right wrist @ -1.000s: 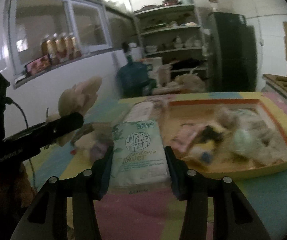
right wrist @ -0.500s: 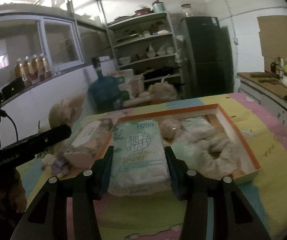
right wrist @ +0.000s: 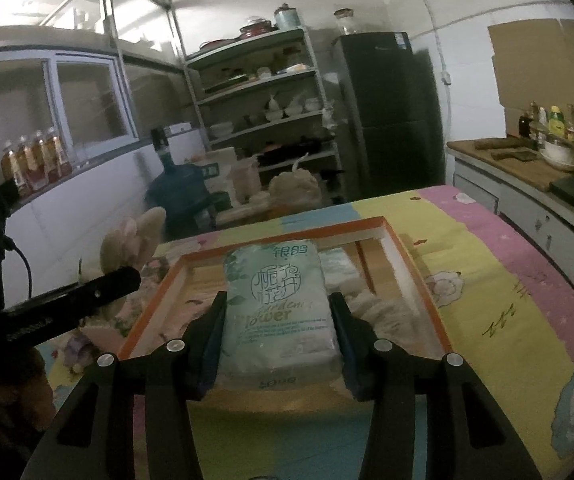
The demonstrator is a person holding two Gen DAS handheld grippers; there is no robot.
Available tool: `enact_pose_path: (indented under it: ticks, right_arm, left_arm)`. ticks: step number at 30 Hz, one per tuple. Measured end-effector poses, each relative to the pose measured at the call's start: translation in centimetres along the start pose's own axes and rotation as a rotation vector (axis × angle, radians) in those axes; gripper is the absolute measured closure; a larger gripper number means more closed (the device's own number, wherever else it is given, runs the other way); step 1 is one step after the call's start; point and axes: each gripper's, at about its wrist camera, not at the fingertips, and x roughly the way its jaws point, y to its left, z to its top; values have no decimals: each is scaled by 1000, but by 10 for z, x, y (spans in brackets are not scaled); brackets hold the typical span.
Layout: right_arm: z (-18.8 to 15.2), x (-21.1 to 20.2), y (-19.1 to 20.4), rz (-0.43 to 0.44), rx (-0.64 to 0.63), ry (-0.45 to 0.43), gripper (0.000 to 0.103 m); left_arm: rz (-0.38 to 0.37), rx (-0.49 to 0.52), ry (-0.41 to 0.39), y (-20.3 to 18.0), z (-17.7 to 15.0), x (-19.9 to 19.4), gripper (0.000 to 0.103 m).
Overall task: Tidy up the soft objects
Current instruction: 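Carry the bunny plush and tissue pack into the tray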
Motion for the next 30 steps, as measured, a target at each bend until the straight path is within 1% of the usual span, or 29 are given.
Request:
enact_pose_path:
  ticks: [3, 6, 9, 20, 30]
  right_arm:
    - [1, 6, -7, -11, 7, 10, 53]
    - [2, 14, -13, -50, 6, 24, 53]
    - [3, 20, -18, -65, 7, 33, 53]
    - [4, 40, -36, -67, 38, 62, 53]
    - [4, 49, -38, -53, 45, 83, 53]
  left_arm:
    - [7, -3, 22, -1, 0, 14, 58]
    - [13, -20, 50, -1, 1, 29, 58]
    - [20, -33, 65, 2, 2, 42, 58]
    - [49, -70, 112, 12, 1, 71, 58]
    - [59, -78, 144, 12, 1, 80, 58]
